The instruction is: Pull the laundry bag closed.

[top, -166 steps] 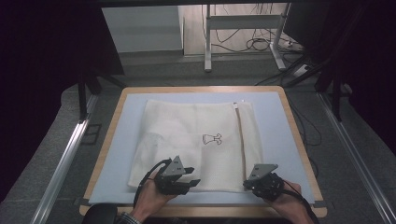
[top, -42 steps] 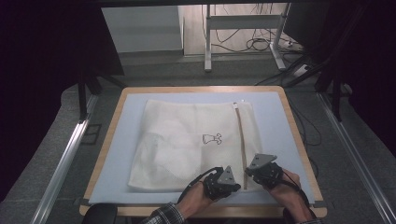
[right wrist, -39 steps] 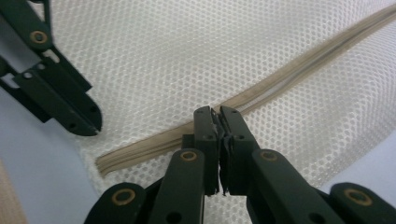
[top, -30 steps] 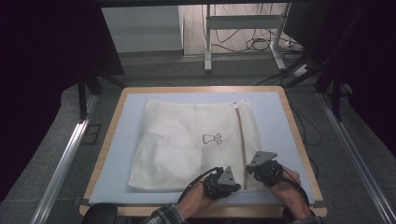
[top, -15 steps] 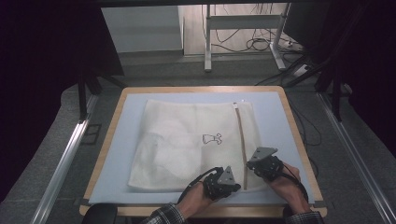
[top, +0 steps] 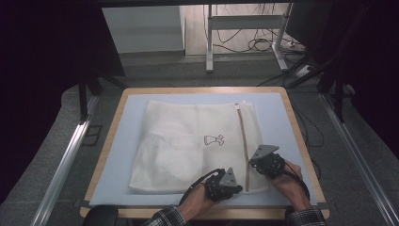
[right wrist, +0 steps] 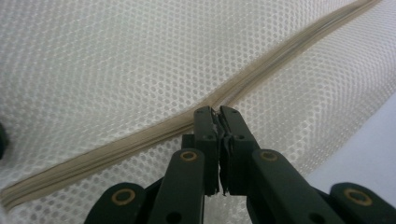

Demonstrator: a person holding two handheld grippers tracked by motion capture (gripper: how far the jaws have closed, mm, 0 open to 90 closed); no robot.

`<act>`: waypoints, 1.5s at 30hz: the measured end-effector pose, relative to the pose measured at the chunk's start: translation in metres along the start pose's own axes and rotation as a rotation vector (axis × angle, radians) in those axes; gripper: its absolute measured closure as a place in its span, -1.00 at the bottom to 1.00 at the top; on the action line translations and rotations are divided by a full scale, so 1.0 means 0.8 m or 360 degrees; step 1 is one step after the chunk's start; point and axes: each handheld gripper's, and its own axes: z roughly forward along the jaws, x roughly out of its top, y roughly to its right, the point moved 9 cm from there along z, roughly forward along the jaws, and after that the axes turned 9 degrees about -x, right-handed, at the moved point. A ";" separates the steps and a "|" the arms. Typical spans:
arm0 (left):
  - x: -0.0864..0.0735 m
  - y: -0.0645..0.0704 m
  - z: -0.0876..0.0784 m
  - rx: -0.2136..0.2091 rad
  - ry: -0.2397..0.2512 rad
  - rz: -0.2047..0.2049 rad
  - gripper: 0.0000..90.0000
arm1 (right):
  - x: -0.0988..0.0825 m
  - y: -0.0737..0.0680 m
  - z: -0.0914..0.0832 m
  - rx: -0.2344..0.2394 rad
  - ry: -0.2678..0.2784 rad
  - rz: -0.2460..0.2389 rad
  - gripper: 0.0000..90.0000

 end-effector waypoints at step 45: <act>0.000 0.000 0.000 -0.0013 0.0010 -0.0022 1.00 | 0.017 0.045 0.042 -0.0102 -0.0036 -0.0018 0.90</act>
